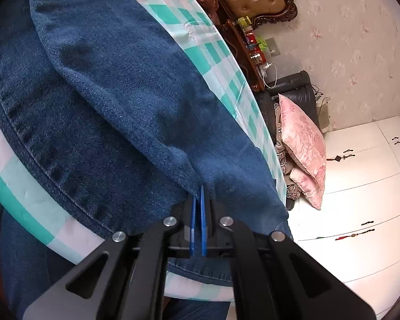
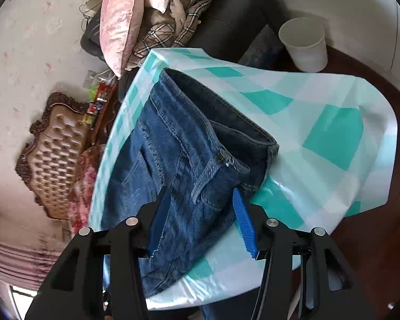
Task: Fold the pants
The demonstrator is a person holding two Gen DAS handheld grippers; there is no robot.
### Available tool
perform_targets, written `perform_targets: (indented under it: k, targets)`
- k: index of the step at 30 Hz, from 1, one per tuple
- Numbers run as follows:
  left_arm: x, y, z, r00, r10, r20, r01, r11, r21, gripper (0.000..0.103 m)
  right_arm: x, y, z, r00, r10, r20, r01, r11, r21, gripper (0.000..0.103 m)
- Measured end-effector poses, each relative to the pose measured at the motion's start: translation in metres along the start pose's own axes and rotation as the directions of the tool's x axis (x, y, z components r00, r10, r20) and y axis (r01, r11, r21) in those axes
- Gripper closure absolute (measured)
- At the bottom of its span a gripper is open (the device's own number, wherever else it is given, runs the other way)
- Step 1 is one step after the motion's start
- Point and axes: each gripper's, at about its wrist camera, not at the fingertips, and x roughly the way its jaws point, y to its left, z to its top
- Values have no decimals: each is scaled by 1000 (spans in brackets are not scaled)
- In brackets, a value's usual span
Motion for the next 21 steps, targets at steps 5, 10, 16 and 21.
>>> perform_targets:
  k: [5, 10, 16, 21]
  targets:
    - [5, 4, 4, 1000, 5, -12, -5, 1000, -1, 101, 16, 3, -1, 997, -79, 8, 79, 997, -17, 74]
    - [-12, -20, 13, 1000, -18, 11, 18, 1000, 20, 101, -3, 32, 6, 997, -47, 63, 52, 995, -80, 93]
    - [-37, -18, -18, 1000, 11, -20, -11, 1000, 21, 101, -45, 54, 13, 983, -90, 162, 119, 977, -177, 93]
    - [-16, 18, -35, 996, 48, -70, -52, 998, -45, 101, 4, 19, 17, 972, -227, 62, 234, 960, -153, 93]
